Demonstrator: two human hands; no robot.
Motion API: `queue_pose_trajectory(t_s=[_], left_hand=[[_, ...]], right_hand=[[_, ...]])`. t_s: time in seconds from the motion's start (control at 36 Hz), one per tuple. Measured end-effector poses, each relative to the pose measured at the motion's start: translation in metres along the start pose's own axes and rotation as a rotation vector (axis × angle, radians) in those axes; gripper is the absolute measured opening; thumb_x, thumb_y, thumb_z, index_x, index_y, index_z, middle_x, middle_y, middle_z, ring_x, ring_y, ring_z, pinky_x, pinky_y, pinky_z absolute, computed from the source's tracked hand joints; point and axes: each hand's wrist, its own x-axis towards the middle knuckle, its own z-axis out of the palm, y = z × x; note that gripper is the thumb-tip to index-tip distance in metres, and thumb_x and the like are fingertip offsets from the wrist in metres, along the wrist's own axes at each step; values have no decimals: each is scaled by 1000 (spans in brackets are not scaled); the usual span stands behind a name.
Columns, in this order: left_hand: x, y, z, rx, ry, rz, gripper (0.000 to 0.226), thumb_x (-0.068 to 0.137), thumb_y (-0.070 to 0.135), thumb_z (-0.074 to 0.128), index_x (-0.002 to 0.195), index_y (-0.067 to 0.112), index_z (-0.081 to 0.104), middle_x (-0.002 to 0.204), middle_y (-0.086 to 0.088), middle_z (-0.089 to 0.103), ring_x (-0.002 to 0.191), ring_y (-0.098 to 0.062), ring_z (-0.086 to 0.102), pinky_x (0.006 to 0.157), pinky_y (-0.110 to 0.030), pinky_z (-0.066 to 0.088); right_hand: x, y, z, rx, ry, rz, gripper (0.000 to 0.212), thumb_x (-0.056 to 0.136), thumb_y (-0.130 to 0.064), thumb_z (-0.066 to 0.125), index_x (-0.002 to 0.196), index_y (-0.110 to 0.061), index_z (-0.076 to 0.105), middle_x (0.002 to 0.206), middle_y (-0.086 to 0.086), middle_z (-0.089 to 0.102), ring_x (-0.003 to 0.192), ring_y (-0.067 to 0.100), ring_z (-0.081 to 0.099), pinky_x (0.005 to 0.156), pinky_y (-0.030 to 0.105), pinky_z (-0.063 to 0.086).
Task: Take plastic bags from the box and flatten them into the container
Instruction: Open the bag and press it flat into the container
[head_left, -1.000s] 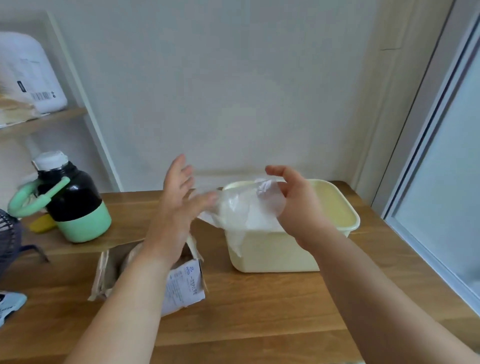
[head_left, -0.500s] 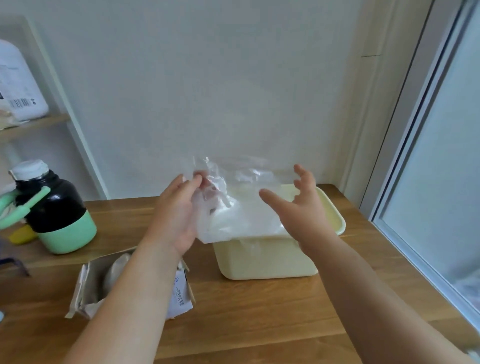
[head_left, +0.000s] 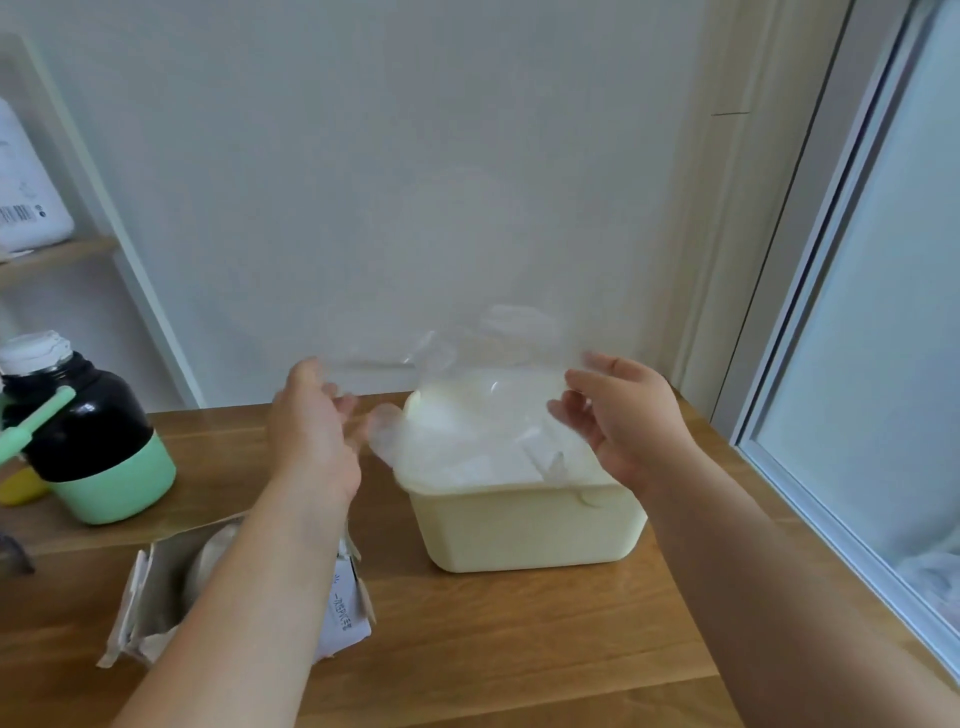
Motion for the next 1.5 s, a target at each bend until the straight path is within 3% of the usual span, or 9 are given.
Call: queue_pose_trajectory(t_s=[0.25,0.36,0.47,0.69,0.81,1.0,1.17,1.31,1.5], left_hand=[[-31,-10,14,930,-490,957,71,82,36,71,144,32,37,136,22,38,131,0,33,104,-16,25],[-24,-9,23,1104,-558,746,113,76,51,73,153,34,-7,159,11,13,145,-6,11,112,-27,17],[-11,-8,24,1119,-602,391,123,69,63,71,151,35,-16,153,12,33,140,-14,32,107,-27,28],[-31,-29,27,1107,-350,1176,51,89,39,50,134,15,55,129,-9,53,119,-27,48,96,-31,34],[-42,-36,42,1467,-754,968,34,100,37,43,126,27,62,127,6,61,120,-16,51,99,-33,40],[-24,-34,51,2213,-581,500,51,100,54,24,116,24,61,124,0,57,132,-27,36,112,-54,18],[-37,-39,45,1571,-463,1097,44,95,47,40,126,25,61,136,3,52,127,-22,42,103,-38,31],[-52,-49,52,1184,-1003,663,79,81,45,72,147,38,32,136,21,44,117,8,42,89,0,29],[-45,-52,48,1059,-804,878,28,85,25,73,113,28,71,90,17,61,80,6,53,69,-4,36]], right_hand=[[-2,1,-2,-126,-233,9,14,89,1,59,100,-7,62,87,9,54,64,16,53,67,30,56],[-7,-7,1,-165,-383,-4,12,90,2,56,97,-6,62,84,9,56,67,17,52,65,28,57],[-10,-10,-1,-108,-437,14,13,91,3,54,91,-7,61,78,6,60,65,18,54,64,29,56],[5,2,-4,30,-28,6,18,91,8,49,87,-9,54,78,7,50,61,16,50,70,31,57],[14,9,-8,-35,111,5,20,92,7,45,87,-12,50,84,7,52,61,13,54,84,36,56],[19,4,-29,-469,94,24,19,88,4,53,77,-12,51,77,4,51,59,11,56,85,42,56],[20,-4,-32,-467,62,-3,18,88,3,54,78,-11,49,74,6,51,50,10,55,78,38,59],[17,-3,-24,-195,-45,35,20,89,8,50,82,-10,43,79,17,54,57,22,60,59,29,55],[18,-3,-25,-84,-28,28,25,88,12,50,78,-9,42,82,15,51,63,24,61,51,23,53]])
